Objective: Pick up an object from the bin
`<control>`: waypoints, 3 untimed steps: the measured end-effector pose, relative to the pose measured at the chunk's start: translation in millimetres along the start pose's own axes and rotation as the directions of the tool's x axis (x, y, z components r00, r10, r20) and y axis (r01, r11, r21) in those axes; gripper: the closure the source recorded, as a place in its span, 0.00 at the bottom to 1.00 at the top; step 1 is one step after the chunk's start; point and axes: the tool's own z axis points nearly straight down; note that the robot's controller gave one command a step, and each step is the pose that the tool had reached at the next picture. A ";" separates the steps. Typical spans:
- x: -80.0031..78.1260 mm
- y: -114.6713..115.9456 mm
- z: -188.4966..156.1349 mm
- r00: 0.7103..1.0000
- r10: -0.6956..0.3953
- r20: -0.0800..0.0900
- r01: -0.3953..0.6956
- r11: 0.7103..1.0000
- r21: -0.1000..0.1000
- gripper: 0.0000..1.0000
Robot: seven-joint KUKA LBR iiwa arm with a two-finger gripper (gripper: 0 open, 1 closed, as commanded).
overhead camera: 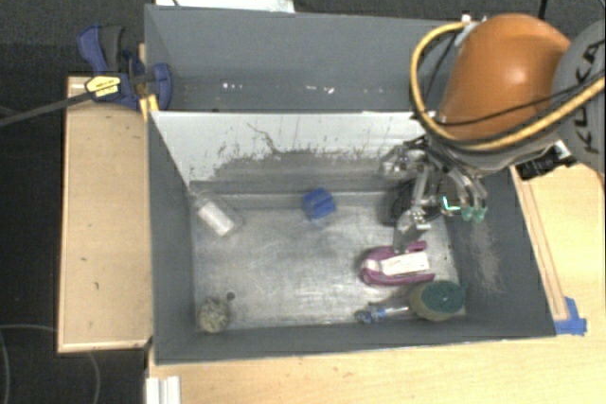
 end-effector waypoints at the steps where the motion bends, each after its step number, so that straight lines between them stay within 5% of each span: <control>1: 8.1 -81.2 166.5 0.997 -0.069 0.025 0.069 0.998 0.001 0.00; 2: 25.6 -85.5 135.2 1.000 0.004 0.023 -0.004 1.000 0.000 0.00; 3: 29.3 -87.5 134.5 0.998 -0.047 0.030 0.047 0.999 0.000 0.00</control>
Offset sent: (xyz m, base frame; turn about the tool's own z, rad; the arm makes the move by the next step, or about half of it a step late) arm -0.0133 -0.0808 -0.1688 -0.0737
